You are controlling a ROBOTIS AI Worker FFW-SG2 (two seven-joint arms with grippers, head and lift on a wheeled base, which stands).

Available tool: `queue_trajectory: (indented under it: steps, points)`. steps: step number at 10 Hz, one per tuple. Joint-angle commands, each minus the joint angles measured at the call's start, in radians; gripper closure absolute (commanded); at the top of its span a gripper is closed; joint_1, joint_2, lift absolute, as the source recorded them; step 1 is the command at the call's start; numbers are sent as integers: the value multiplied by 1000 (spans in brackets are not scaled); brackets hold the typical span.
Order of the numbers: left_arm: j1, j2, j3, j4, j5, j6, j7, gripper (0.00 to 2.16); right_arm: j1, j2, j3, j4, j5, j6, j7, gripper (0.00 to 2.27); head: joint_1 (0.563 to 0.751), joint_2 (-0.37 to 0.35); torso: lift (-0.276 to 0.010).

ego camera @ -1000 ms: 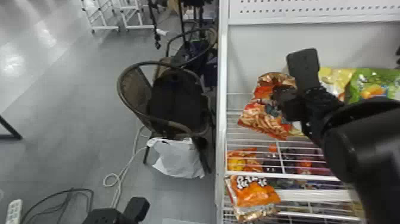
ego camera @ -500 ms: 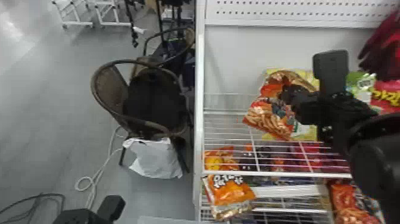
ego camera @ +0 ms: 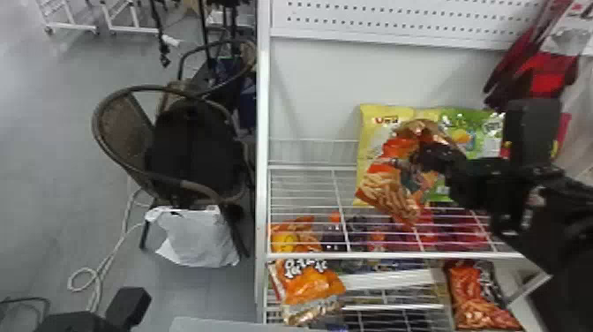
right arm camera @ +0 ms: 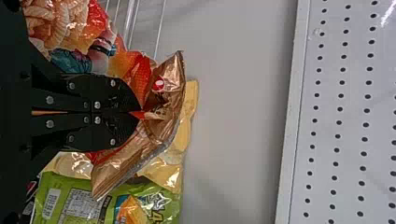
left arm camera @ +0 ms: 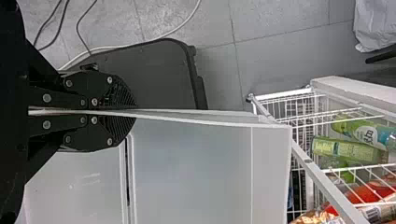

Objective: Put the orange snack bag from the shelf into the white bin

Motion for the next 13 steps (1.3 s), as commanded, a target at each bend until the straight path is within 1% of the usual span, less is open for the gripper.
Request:
queue_trajectory:
  steps: [1, 2, 3, 4, 5, 6, 7, 8, 9, 10, 11, 12, 13]
  points:
    - [0, -3, -1, -4, -14, 1, -2, 2142, 54, 1, -95, -43, -90, 43, 40, 2256, 695, -122, 1]
    - [-2, -3, 2, -8, -14, 1, 0, 2142, 85, 12, -158, -64, -154, 86, 69, 2256, 695, -132, 1]
    - [-6, -3, 8, -9, -19, 1, 3, 2142, 124, 24, -185, -98, -166, 104, 76, 2256, 695, -139, 1]
    - [-15, -3, 9, -8, -20, 1, 6, 2138, 161, 46, -213, -121, -193, 113, 109, 2256, 695, -143, 1]
    - [-17, -3, 12, -8, -20, 1, 8, 2138, 187, 63, -254, -138, -260, 175, 150, 2256, 695, -141, 1]
    - [-22, -3, 19, -8, -19, 1, 9, 2142, 203, 84, -300, -155, -314, 285, 190, 2256, 695, -127, 1]
    - [-25, -3, 23, -6, -19, 1, 12, 2142, 212, 96, -337, -167, -363, 377, 217, 2256, 695, -107, 1]
    - [-29, -3, 25, -3, -17, 1, 15, 2142, 220, 110, -352, -172, -386, 429, 239, 2256, 695, -89, 1]
    - [-37, -3, 26, 3, -10, 1, 24, 2138, 229, 127, -366, -175, -432, 506, 265, 2256, 695, -79, 1]
    - [-48, -3, 28, 9, -7, 1, 31, 2142, 238, 139, -368, -176, -473, 514, 286, 2256, 695, -55, 1]
    - [-54, -3, 29, 17, 0, 1, 37, 2138, 239, 147, -362, -176, -512, 514, 296, 2256, 695, -17, 1]
    - [-60, -3, 28, 23, 4, 1, 50, 2138, 241, 152, -331, -173, -533, 514, 299, 2260, 695, 2, 1]
    - [-61, -3, 26, 26, 9, 1, 58, 2142, 241, 156, -300, -170, -558, 514, 299, 2260, 695, 40, 1]
